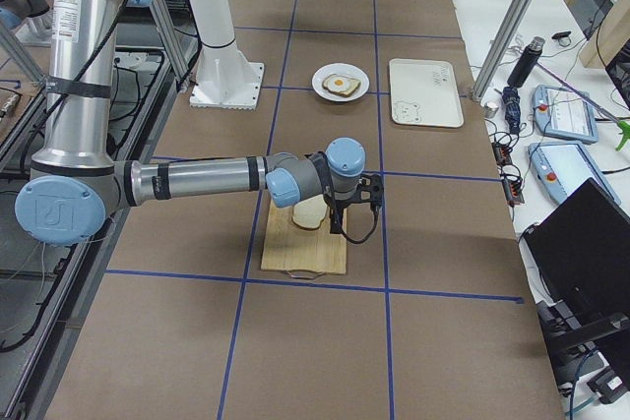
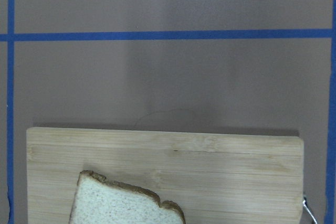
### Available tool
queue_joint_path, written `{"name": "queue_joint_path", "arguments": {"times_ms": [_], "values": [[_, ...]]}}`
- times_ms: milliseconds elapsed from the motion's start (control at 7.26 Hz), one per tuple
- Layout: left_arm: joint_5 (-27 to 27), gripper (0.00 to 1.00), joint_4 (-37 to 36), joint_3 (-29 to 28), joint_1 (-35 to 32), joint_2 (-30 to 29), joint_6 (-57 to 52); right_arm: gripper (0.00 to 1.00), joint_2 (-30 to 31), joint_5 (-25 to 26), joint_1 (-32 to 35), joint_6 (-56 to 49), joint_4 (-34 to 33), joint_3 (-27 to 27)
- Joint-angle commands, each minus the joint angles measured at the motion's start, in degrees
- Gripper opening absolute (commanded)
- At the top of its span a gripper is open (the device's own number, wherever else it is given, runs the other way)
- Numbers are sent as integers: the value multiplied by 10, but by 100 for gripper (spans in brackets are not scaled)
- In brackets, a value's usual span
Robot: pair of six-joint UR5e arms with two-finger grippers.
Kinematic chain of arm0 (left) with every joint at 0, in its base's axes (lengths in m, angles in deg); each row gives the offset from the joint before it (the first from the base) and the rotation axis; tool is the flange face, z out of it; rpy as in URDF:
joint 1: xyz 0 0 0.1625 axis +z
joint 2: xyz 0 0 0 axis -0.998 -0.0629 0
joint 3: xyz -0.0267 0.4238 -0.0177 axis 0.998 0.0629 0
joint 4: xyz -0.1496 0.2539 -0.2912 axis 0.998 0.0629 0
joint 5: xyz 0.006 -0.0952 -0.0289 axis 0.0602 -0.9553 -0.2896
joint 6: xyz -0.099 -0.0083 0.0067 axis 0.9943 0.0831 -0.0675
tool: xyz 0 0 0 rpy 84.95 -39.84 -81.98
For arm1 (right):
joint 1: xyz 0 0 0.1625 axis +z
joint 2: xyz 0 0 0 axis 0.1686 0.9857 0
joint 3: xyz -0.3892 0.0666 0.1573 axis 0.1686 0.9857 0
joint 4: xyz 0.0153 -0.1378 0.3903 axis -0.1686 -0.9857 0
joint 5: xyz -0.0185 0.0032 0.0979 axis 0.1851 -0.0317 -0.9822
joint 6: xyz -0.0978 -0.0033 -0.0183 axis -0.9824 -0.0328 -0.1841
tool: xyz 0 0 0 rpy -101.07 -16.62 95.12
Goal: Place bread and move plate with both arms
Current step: 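Lower the right gripper onto the bread slice on the wooden board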
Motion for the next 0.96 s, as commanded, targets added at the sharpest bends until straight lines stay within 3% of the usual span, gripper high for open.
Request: {"name": "queue_joint_path", "arguments": {"times_ms": [0, 276, 827], "values": [[0, 98, 0, -1, 0, 0, 0, 99, 28, -1, -25, 57, 60, 2], [0, 98, 0, 0, 0, 0, 0, 99, 32, 3, -55, 122, 92, 3], [0, 98, 0, -2, 0, 0, 0, 100, 44, 25, -92, 124, 114, 5]]}}
